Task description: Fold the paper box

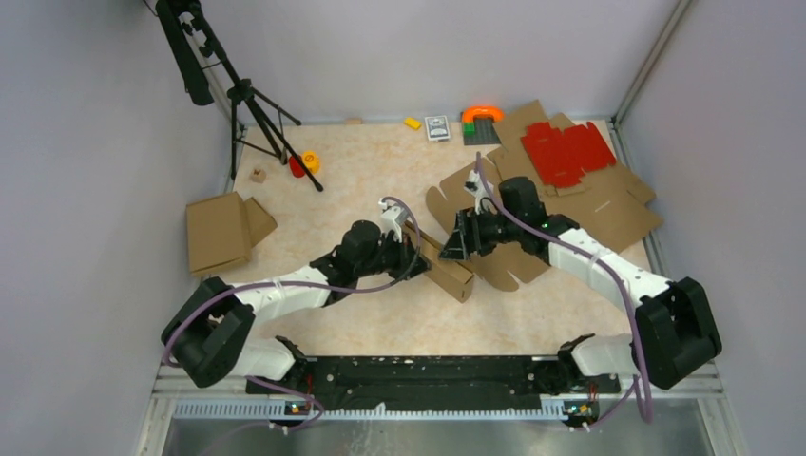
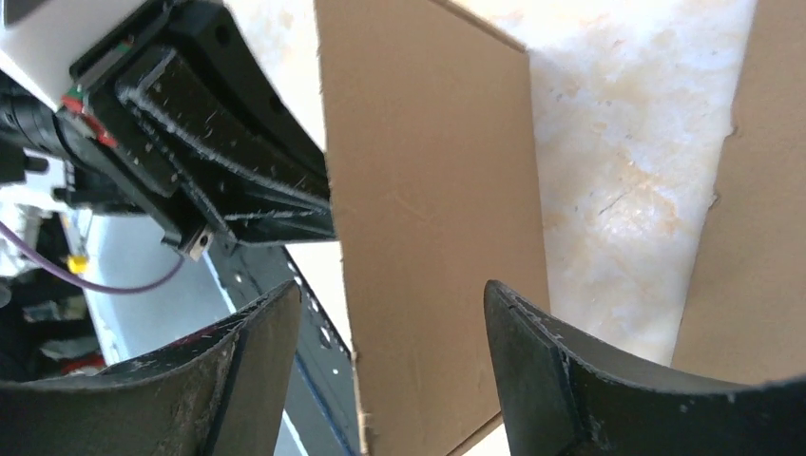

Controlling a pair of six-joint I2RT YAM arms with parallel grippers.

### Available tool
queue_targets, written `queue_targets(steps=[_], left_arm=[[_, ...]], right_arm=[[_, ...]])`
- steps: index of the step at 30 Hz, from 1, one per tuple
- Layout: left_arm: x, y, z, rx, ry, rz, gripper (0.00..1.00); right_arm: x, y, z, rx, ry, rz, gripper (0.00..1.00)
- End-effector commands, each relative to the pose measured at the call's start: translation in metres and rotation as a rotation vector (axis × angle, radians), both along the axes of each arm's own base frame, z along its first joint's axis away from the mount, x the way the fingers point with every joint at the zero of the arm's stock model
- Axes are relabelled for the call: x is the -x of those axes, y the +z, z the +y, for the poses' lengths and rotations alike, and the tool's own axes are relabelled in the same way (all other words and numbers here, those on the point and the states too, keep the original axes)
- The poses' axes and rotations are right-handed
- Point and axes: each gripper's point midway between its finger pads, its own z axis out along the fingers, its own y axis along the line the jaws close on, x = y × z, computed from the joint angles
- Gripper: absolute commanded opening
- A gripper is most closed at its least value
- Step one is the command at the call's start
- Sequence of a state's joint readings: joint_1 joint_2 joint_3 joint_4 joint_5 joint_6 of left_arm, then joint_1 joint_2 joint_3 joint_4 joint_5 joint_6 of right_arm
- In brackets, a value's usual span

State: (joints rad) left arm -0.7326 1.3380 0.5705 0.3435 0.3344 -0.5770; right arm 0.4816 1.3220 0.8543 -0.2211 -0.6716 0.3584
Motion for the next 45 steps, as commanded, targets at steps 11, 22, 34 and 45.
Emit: queue_targets(steps=[11, 22, 34, 45], left_arm=[[-0.012, 0.018, -0.014, 0.058, -0.018, -0.033, 0.02], [-0.015, 0.023, -0.017, 0.049, -0.008, -0.005, 0.03], [-0.052, 0.067, 0.09, -0.163, 0.243, -0.113, 0.3], [-0.07, 0.105, 0.091, -0.142, 0.082, -0.277, 0.6]], right_arm=[[0.018, -0.003, 0.001, 0.387, 0.072, -0.256, 0.66], [0.017, -0.019, 0.0, 0.533, 0.073, -0.338, 0.44], [0.032, -0.004, -0.007, 0.481, 0.082, -0.348, 0.23], [0.066, 0.0, -0.006, 0.436, 0.269, -0.293, 0.23]])
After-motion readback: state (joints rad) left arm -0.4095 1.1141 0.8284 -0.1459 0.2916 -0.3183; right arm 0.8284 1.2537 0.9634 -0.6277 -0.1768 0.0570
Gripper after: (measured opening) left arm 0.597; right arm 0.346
